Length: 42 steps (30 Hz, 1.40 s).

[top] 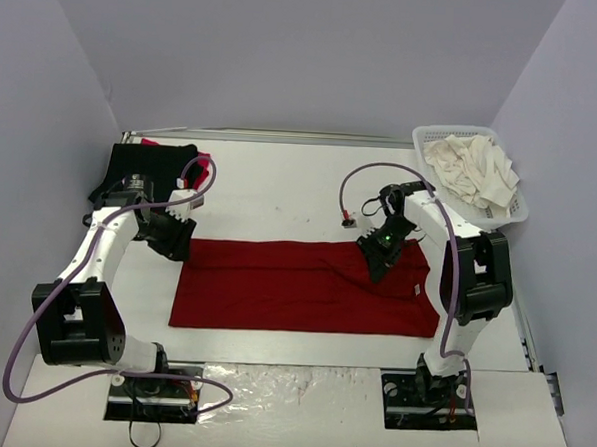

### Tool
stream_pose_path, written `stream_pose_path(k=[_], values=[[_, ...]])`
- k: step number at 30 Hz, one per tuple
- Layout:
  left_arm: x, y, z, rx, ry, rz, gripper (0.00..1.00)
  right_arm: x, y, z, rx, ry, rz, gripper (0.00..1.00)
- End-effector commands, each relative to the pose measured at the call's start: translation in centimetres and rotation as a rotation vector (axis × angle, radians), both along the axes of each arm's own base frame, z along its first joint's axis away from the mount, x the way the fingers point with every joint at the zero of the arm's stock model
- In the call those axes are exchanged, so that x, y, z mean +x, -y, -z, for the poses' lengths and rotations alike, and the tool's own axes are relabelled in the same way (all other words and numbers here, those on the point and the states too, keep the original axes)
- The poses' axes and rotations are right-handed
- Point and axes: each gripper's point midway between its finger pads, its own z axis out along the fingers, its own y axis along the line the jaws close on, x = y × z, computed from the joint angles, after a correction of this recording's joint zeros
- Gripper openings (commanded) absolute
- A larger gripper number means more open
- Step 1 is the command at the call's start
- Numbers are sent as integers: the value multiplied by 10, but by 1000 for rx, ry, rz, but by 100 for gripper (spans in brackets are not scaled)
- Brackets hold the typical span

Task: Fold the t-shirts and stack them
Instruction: Fold the other side of the tshirt into a rectangle

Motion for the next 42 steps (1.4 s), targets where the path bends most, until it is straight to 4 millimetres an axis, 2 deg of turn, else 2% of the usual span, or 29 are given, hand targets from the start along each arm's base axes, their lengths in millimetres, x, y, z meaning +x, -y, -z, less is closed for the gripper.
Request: stream_pose_path(k=[1,5,13,17,20,24,25,27,28,30,31,33,35,36,37,42], values=[[-9,2,-9,-11,23,-7,41,-32,6,-13,-45,-64,-42,10],[-12,-1,-11,7,29,-9,41,-48,4,-11,-63,-100,-87,12],[-18,-4,-12,30,35,-15,41,-73,-14,-2,-101,-154,-192,22],[-20,-6,-11,42,37,-19,41,-81,-21,0,-120,-166,-230,23],[-21,-7,-12,49,41,-21,41,-79,-23,-3,-126,-153,-240,23],[-18,-7,-17,47,65,-28,41,-61,-29,-19,-110,-66,-246,24],[-17,-7,-20,44,76,-32,41,-50,-34,-26,-99,-25,-242,26],[-10,-6,-25,43,113,-41,41,-34,-39,-27,-104,11,-233,27],[-6,-4,-28,28,129,-37,42,-19,-46,-33,-94,52,-210,27],[-4,0,-31,2,133,-22,44,1,-55,-29,-91,81,-186,28],[-3,7,-33,-32,130,10,44,14,-62,-35,-78,112,-169,28],[-2,13,-33,-58,123,46,46,31,-74,-33,-57,135,-160,28],[0,17,-31,-84,94,66,46,41,-80,-29,-44,133,-155,29],[1,17,-30,-89,85,70,47,45,-84,-21,-48,113,-157,29],[2,18,-26,-95,67,76,47,53,-90,-23,-35,125,-155,30],[3,18,-15,-100,43,69,47,71,-98,-3,-50,95,-169,31]])
